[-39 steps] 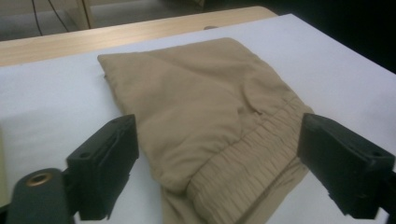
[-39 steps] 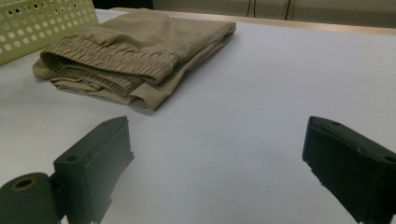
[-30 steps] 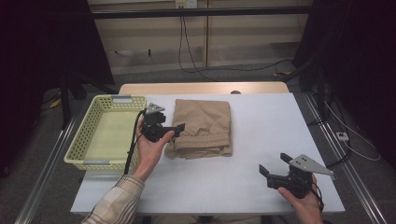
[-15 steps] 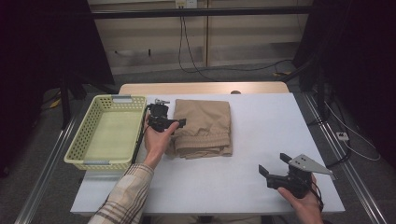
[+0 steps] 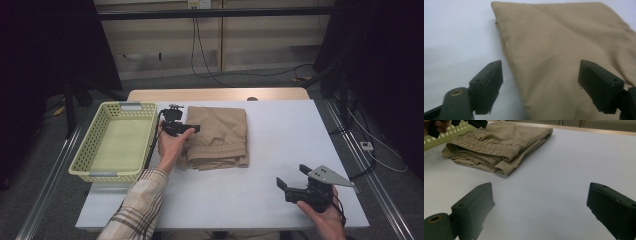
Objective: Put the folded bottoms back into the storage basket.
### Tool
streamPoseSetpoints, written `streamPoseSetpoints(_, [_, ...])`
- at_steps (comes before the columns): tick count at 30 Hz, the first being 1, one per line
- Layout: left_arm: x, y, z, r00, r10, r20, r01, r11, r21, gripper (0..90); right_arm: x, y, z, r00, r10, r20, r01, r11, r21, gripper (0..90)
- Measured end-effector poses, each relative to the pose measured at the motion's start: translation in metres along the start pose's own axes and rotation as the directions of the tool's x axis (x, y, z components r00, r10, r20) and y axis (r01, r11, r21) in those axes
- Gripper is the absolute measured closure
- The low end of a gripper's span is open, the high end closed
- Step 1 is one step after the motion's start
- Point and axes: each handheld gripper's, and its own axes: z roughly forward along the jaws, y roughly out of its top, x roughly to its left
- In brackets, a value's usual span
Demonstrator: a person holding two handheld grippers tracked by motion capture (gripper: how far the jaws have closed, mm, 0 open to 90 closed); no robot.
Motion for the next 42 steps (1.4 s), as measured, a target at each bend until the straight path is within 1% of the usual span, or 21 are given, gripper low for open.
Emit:
streamPoseSetpoints(5, [0.010, -0.001, 0.008, 0.9995, -0.032, 0.000, 0.032, 0.9995, 0.008, 33.4, 0.000, 0.000, 0.000, 1.0000, 0.000, -0.002, 0.000, 1.000, 0.004, 7.0])
streamPoseSetpoints(7, [0.009, -0.002, 0.011, 0.9989, -0.004, -0.047, 0.006, 0.9994, 0.034, 37.2, 0.000, 0.000, 0.000, 1.0000, 0.002, -0.001, -0.002, 1.000, 0.006, 6.8])
streamPoseSetpoints(9, [0.011, -0.004, 0.014, 0.9996, -0.013, -0.024, 0.014, 0.9988, 0.047, 42.4, 0.000, 0.000, 0.001, 1.0000, 0.001, 0.001, -0.001, 1.000, 0.004, 6.6])
streamPoseSetpoints(10, [0.011, -0.004, 0.014, 0.9996, -0.013, -0.024, 0.014, 0.9988, 0.047, 43.1, 0.000, 0.000, 0.001, 1.0000, 0.001, 0.001, -0.001, 1.000, 0.004, 6.6])
streamPoseSetpoints(12, [0.014, -0.006, 0.018, 0.9988, -0.044, -0.021, 0.045, 0.9975, 0.054, 43.2, -0.001, -0.001, 0.000, 1.0000, 0.001, 0.002, -0.001, 1.000, 0.006, 6.5])
streamPoseSetpoints(14, [0.015, -0.007, 0.020, 0.9981, -0.059, -0.019, 0.060, 0.9968, 0.054, 42.8, 0.000, -0.001, 0.000, 1.0000, 0.001, 0.002, -0.001, 1.000, 0.005, 6.6])
streamPoseSetpoints(16, [0.013, -0.006, 0.021, 0.9976, -0.067, -0.019, 0.068, 0.9957, 0.062, 39.8, -0.001, -0.001, 0.001, 1.0000, 0.005, -0.003, -0.005, 1.000, 0.008, 6.2])
streamPoseSetpoints(17, [0.012, -0.006, 0.022, 0.9974, -0.069, -0.023, 0.070, 0.9956, 0.062, 37.3, -0.001, -0.001, 0.001, 1.0000, 0.000, -0.005, 0.000, 1.000, 0.012, 6.1])
streamPoseSetpoints(19, [0.011, -0.006, 0.022, 0.9981, -0.060, -0.018, 0.061, 0.9956, 0.072, 37.2, 0.000, -0.001, 0.002, 1.0000, -0.003, -0.004, 0.003, 1.000, 0.015, 6.1])
streamPoseSetpoints(22, [0.009, -0.006, 0.022, 0.9984, -0.055, -0.017, 0.056, 0.9955, 0.076, 40.4, 0.000, -0.001, 0.002, 1.0000, -0.005, -0.004, 0.005, 1.000, 0.015, 6.1])
streamPoseSetpoints(23, [0.010, -0.006, 0.021, 0.9986, -0.053, -0.003, 0.053, 0.9954, 0.080, 42.2, 0.000, -0.001, 0.002, 1.0000, -0.005, -0.004, 0.005, 1.000, 0.015, 6.1])
streamPoseSetpoints(24, [0.011, -0.006, 0.022, 0.9970, -0.065, 0.040, 0.062, 0.9949, 0.079, 47.9, 0.000, -0.001, 0.002, 1.0000, -0.005, -0.004, 0.005, 1.000, 0.015, 6.1])
streamPoseSetpoints(25, [0.011, -0.007, 0.023, 0.9922, -0.084, 0.092, 0.077, 0.9934, 0.086, 58.2, 0.000, -0.001, 0.002, 1.0000, -0.002, -0.004, 0.002, 1.000, 0.018, 6.1])
streamPoseSetpoints(27, [0.006, -0.008, 0.024, 0.9971, -0.051, 0.057, 0.046, 0.9956, 0.081, 60.6, 0.000, -0.001, 0.002, 1.0000, -0.003, -0.003, 0.003, 1.000, 0.020, 6.1])
streamPoseSetpoints(29, [0.001, -0.007, 0.025, 0.9991, -0.031, 0.030, 0.028, 0.9967, 0.076, 60.4, 0.000, -0.001, 0.002, 1.0000, -0.001, -0.003, 0.001, 1.000, 0.022, 6.1])
streamPoseSetpoints(31, [0.000, -0.007, 0.025, 0.9991, -0.028, 0.031, 0.025, 0.9967, 0.077, 60.7, 0.000, -0.001, 0.002, 1.0000, -0.001, -0.003, 0.001, 1.000, 0.023, 6.1])
streamPoseSetpoints(33, [0.003, -0.008, 0.025, 0.9977, -0.035, 0.058, 0.030, 0.9964, 0.079, 63.3, 0.000, -0.001, 0.002, 1.0000, -0.004, -0.006, 0.004, 1.000, 0.023, 6.2])
streamPoseSetpoints(35, [0.001, -0.008, 0.026, 0.9959, -0.022, 0.087, 0.015, 0.9961, 0.088, 71.3, 0.000, -0.001, 0.003, 0.9999, -0.008, -0.007, 0.008, 1.000, 0.024, 6.2])
streamPoseSetpoints(38, [-0.001, -0.008, 0.026, 0.9961, -0.005, 0.088, -0.003, 0.9955, 0.094, 77.1, 0.000, -0.001, 0.003, 1.0000, -0.001, -0.010, 0.002, 1.000, 0.030, 6.1])
streamPoseSetpoints(40, [0.001, -0.009, 0.028, 0.9940, -0.027, 0.106, 0.017, 0.9961, 0.087, 79.6, 0.000, -0.001, 0.003, 0.9999, -0.001, -0.010, 0.001, 1.000, 0.029, 6.0])
streamPoseSetpoints(42, [0.002, -0.009, 0.027, 0.9936, -0.028, 0.110, 0.018, 0.9960, 0.087, 81.8, 0.000, -0.001, 0.003, 0.9999, 0.000, -0.010, 0.001, 1.000, 0.028, 6.0])
